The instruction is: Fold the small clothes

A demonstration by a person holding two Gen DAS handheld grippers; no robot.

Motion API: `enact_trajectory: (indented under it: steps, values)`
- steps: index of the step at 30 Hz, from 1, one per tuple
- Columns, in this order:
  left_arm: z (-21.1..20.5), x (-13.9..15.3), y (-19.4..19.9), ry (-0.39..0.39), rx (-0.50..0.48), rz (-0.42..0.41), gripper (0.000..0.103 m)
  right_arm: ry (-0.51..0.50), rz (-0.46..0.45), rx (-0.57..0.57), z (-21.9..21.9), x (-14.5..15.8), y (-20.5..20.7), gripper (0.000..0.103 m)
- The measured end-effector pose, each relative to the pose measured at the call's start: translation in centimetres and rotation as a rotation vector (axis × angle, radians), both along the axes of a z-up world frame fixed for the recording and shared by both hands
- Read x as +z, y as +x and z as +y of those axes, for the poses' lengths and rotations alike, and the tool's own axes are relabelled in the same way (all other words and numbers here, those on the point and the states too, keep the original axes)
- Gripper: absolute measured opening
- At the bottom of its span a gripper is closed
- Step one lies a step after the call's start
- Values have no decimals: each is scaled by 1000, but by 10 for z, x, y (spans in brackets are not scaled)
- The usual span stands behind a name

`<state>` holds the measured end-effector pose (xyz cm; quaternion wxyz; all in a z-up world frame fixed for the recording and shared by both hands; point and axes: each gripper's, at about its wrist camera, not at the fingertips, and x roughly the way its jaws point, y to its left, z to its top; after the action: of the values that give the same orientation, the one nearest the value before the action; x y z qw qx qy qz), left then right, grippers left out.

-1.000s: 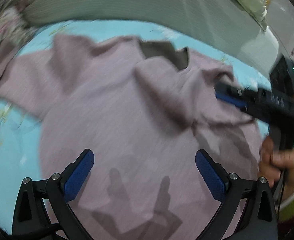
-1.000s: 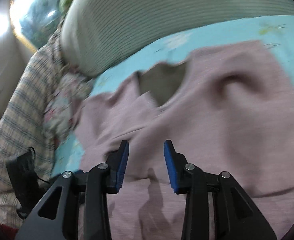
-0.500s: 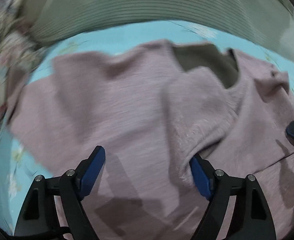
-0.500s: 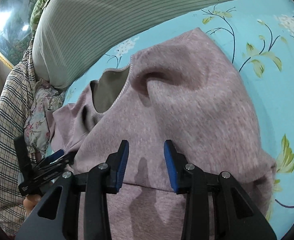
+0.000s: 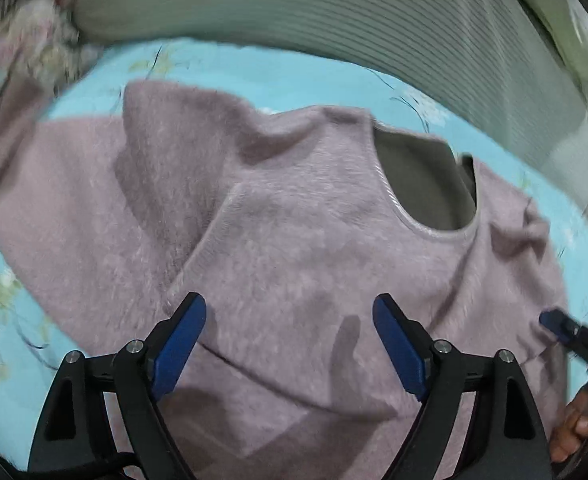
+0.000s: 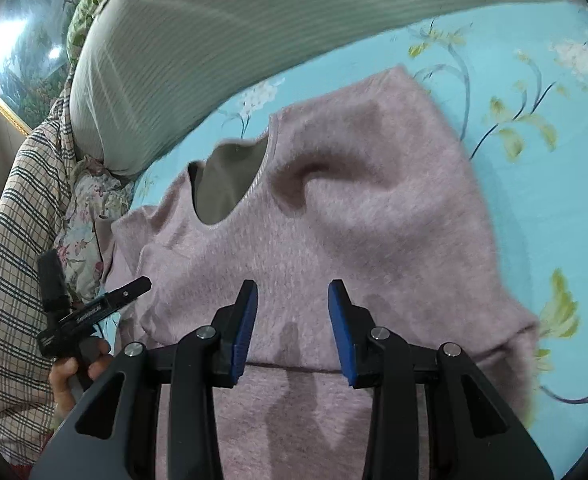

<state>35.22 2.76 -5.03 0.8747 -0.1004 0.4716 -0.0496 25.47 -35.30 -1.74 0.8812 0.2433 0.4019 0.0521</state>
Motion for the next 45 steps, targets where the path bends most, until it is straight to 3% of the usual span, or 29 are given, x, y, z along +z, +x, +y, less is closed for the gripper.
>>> enact_trajectory:
  steps: [1, 3, 4, 6, 9, 12, 15, 18, 19, 20, 22, 27, 28, 29, 30, 32, 36, 41, 45]
  values:
    - [8, -2, 1, -39, 7, -2, 74, -13, -9, -11, -3, 4, -2, 38]
    - [22, -3, 0, -82, 10, -34, 36, -37, -24, -42, -11, 11, -5, 38]
    - [27, -3, 0, -93, 2, -41, 0, -42, -29, -54, -15, 14, -6, 38]
    - [37, -1, -6, -139, -3, -80, 0, -51, -43, -80, -25, 21, -7, 38]
    - [53, 9, -21, -132, 24, -164, 0, -97, -54, -111, -37, 31, -7, 38]
    - [67, 8, -24, -159, 26, -155, 0, -118, -49, -131, -46, 36, -2, 38]
    - [65, 14, -17, -176, -40, -130, 3, -128, -51, -115, -43, 39, 1, 38]
    - [43, 27, -7, -67, -133, -133, 39, -123, -43, -84, -35, 35, 1, 39]
    - [31, 28, 0, -5, -149, -130, 59, -118, -38, -74, -33, 33, 2, 39]
    - [22, 28, 6, 57, -158, -128, 65, -116, -33, -66, -31, 31, 3, 39]
    - [11, 25, 18, 133, -186, -112, 65, -110, -24, -62, -29, 25, 3, 39]
    - [-8, 3, 44, 214, -258, -31, 62, -90, -6, -72, -31, 18, 3, 39]
    - [-10, -1, 46, 218, -271, -23, 49, -90, -5, -73, -32, 18, 3, 39]
    - [-11, -5, 49, 201, -289, -8, 26, -91, -6, -75, -33, 18, 2, 39]
    - [-11, -6, 50, 192, -292, -8, 13, -93, -10, -77, -34, 20, 1, 39]
    - [-6, -1, 43, 181, -275, -45, 2, -91, -21, -86, -37, 23, -3, 39]
    - [20, 24, 9, 137, -180, -172, 0, -98, -38, -126, -49, 28, -7, 39]
    - [65, 17, -5, 55, -14, -164, 0, -101, -14, -167, -62, 23, 4, 39]
    - [85, 23, -14, -17, 59, -200, 0, -138, 7, -140, -60, 22, 24, 43]
